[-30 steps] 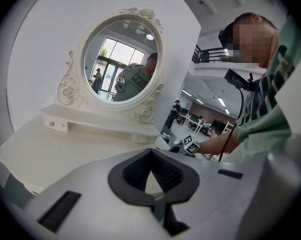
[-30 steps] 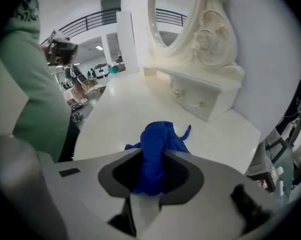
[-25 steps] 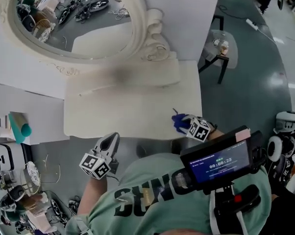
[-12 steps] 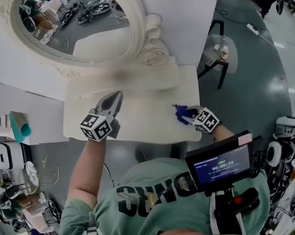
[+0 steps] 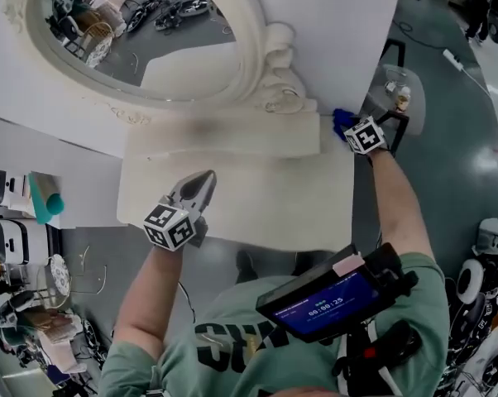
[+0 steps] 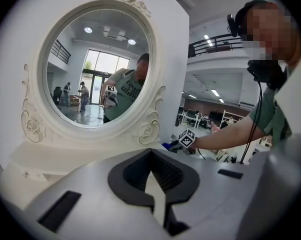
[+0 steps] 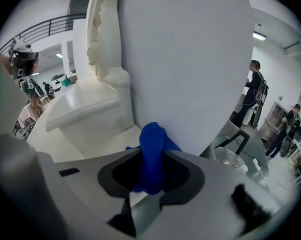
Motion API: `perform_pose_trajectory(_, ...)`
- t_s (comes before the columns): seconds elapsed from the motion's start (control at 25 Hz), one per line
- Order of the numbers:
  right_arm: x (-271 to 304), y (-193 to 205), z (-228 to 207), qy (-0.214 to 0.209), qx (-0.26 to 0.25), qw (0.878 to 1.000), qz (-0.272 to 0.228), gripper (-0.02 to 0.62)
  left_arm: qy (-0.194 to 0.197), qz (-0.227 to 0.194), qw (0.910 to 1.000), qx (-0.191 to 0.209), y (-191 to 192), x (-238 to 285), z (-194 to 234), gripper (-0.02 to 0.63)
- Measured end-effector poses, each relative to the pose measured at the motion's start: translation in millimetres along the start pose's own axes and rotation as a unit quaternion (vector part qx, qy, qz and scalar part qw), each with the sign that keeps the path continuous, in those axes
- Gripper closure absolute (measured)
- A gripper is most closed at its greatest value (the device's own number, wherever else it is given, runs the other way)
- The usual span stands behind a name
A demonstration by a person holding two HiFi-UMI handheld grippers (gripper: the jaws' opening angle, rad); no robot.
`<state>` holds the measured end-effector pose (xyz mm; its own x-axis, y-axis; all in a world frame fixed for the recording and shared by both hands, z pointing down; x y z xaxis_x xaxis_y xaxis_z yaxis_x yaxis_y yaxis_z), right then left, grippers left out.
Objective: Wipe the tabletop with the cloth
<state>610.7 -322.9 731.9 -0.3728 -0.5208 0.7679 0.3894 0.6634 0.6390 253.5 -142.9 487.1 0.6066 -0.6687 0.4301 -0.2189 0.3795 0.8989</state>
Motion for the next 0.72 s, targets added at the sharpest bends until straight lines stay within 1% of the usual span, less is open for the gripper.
perform_pose_trajectory(0.08, 7, 4, -7, 0.016, 0.002, 1.0, 0.018, 0.483, -0.004, 0.005, 1.0, -0.003, 6, -2, 0, 0.607)
perform_pose_trajectory(0.12, 10, 5, -8, 0.017, 0.008, 1.0, 0.021, 0.483, -0.005, 0.007, 1.0, -0.004, 9, -3, 0, 0.607)
perform_pose_trajectory(0.24, 13, 5, -9, 0.012, 0.019, 0.999, 0.025, 0.482, -0.002, 0.014, 0.9999, -0.001, 16, -2, -2, 0.607)
perform_pose_trajectory(0.36, 6, 11, 4, -0.004, 0.007, 0.999, 0.043, 0.486, 0.003, 0.013, 0.9999, -0.001, 16, 1, -5, 0.607)
perform_pose_trajectory(0.48, -15, 44, 51, -0.051, -0.033, 0.996, 0.063, 0.488, 0.012, 0.007, 0.9999, 0.002, 12, 4, -13, 0.607)
perform_pose_trajectory(0.6, -57, 100, 117, -0.111, -0.068, 0.988, 0.077, 0.488, 0.03, -0.003, 0.9995, 0.008, 7, 12, -23, 0.607)
perform_pose_trajectory(0.72, -107, 159, 183, -0.156, -0.103, 0.978, 0.091, 0.488, 0.049, -0.015, 0.9987, 0.004, 3, 24, -33, 0.607)
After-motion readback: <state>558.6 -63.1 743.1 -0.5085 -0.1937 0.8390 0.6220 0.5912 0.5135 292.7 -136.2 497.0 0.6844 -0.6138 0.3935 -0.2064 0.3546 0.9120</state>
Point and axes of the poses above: the fingertips, and each gripper's own axes: x forward along the fingers, z to its left, y out of its underside, the point moved 1 cm from there along -x, backward along the fingers, and after that the axes turned 8 degrees about x, right-handed, at the moved point
